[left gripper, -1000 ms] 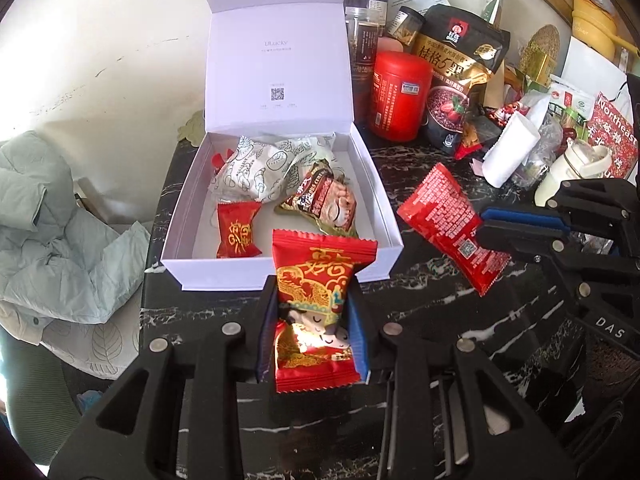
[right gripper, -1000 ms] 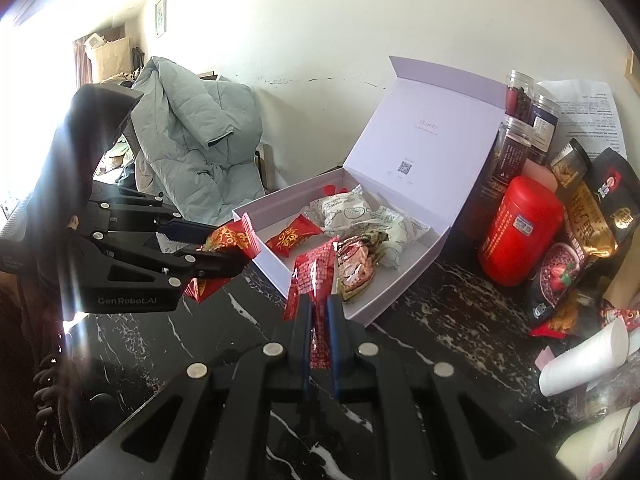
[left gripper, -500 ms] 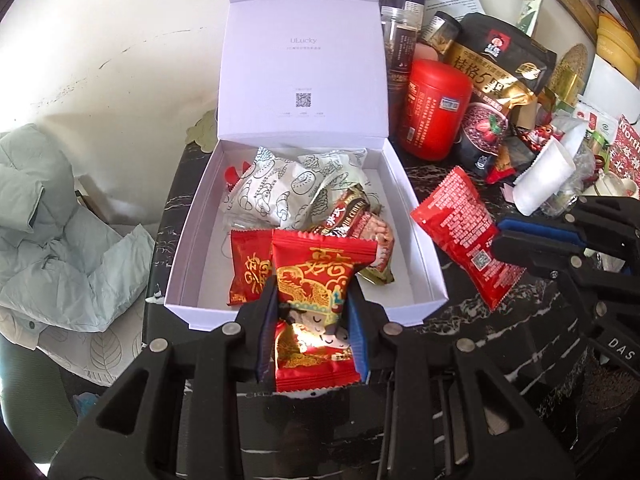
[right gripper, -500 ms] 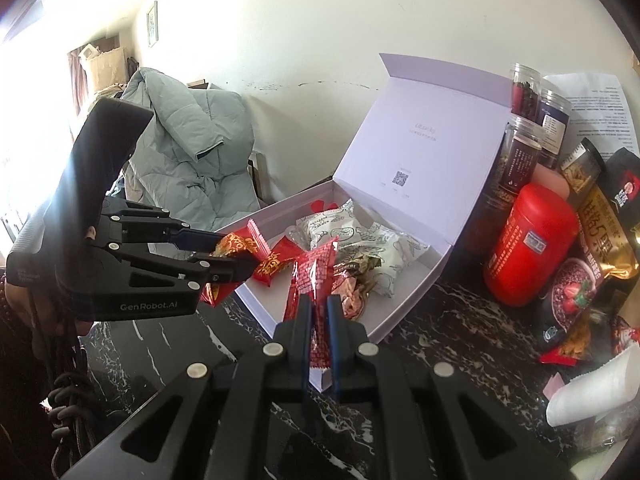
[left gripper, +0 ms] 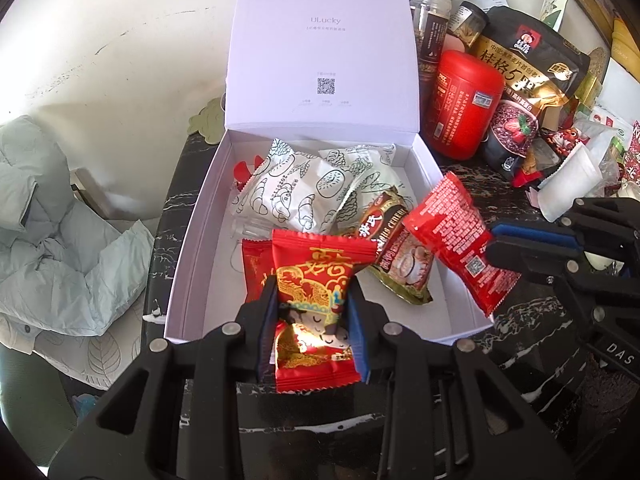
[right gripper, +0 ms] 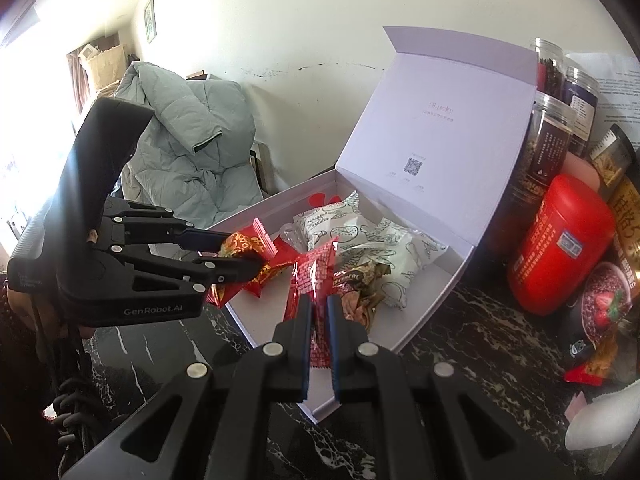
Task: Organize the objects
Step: 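Lower the red packets into the box and open both tools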
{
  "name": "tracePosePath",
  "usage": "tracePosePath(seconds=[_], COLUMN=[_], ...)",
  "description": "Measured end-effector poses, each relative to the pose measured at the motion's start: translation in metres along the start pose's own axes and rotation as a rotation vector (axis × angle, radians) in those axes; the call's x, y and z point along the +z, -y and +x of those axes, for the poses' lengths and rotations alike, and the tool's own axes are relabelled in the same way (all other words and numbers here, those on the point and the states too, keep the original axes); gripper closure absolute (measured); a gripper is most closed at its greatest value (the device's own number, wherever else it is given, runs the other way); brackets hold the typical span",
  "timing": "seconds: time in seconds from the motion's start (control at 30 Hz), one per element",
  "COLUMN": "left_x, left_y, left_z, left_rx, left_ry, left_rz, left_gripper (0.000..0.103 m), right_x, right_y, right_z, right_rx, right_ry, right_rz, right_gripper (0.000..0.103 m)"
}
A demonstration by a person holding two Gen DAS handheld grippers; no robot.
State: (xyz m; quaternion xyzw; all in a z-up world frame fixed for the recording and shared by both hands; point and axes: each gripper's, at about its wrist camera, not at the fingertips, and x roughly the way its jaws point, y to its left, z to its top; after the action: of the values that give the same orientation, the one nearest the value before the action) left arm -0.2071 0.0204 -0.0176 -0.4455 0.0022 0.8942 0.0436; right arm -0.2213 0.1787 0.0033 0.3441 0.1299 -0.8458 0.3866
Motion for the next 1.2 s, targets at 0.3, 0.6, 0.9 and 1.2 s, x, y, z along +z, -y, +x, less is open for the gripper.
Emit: tracePosePath(seconds=[0.3,0.6,0.9,1.2], left_x=[0.009,0.017,0.022,0.018], left_y=[-0.009,-0.019,-0.022,-0.020], left_z=[0.024,0.042,0.061,0.064], left_rx=[-0.004,0.014,0.008,0.008], left_ry=[-0.024,-0.041,-0.070,-0.068], left_rz=[-0.003,-0.004,0.014,0.045], left_gripper=[0.073,0.073,0.073,0.073], right_x=[0.007,0.013,0.017,0.014], right_y=[0.007,0.013,0.016,0.017], right_z=[0.024,0.048,0.071,0.085], right_rx=[0.026,0.048,0.070,0.094], right_ry=[-0.013,-0.030,-0.049,-0.061], right_rz=[0.003,0.012,0.027,0.043], right_gripper=[0.096,0.096,0.096,0.096])
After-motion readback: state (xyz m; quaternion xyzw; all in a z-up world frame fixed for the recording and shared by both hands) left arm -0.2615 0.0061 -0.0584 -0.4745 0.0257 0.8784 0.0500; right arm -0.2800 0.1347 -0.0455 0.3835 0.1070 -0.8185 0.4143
